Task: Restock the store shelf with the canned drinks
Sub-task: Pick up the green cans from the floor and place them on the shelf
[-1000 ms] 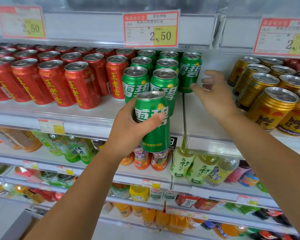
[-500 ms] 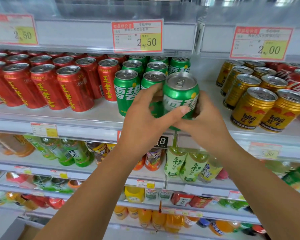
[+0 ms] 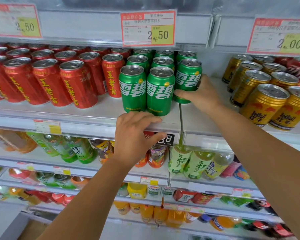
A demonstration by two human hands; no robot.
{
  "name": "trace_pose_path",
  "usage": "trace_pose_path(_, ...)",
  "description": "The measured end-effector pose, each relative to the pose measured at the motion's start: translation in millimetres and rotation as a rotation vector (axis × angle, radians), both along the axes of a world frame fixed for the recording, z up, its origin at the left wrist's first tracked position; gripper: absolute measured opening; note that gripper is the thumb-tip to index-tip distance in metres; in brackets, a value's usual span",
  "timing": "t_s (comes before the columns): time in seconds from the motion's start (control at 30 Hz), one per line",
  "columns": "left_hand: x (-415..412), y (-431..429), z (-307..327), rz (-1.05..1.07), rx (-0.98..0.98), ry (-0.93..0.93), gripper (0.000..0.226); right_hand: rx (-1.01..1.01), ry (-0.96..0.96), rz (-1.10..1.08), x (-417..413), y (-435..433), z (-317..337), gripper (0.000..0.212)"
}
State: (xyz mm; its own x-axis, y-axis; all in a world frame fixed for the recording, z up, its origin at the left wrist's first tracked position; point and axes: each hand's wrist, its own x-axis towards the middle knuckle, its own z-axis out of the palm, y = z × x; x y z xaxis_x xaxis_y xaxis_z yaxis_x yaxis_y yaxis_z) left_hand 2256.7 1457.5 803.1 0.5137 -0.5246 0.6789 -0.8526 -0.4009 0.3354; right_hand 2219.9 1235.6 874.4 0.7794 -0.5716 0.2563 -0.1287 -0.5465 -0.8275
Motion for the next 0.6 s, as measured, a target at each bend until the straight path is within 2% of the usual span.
trace_pose_path(0.23, 3, 0, -3, -0.009, 0.001, -0.049, 0.043, 0.054, 0.032, 0.001, 6, -4, -5, 0.095)
trace_pose_path(0.37, 4, 0, -5, -0.020, 0.010, -0.055, 0.044, 0.100, 0.084, -0.033, 0, -2, -3, 0.092)
trace_pose_path(0.5, 6, 1, -5, -0.028, 0.014, -0.044, 0.041, 0.084, 0.122, -0.108, -9, 5, 0, 0.098)
trace_pose_path(0.6, 4, 3, -2, -0.028, -0.013, -0.028, 0.043, 0.045, 0.081, -0.207, -32, 21, 2, 0.086)
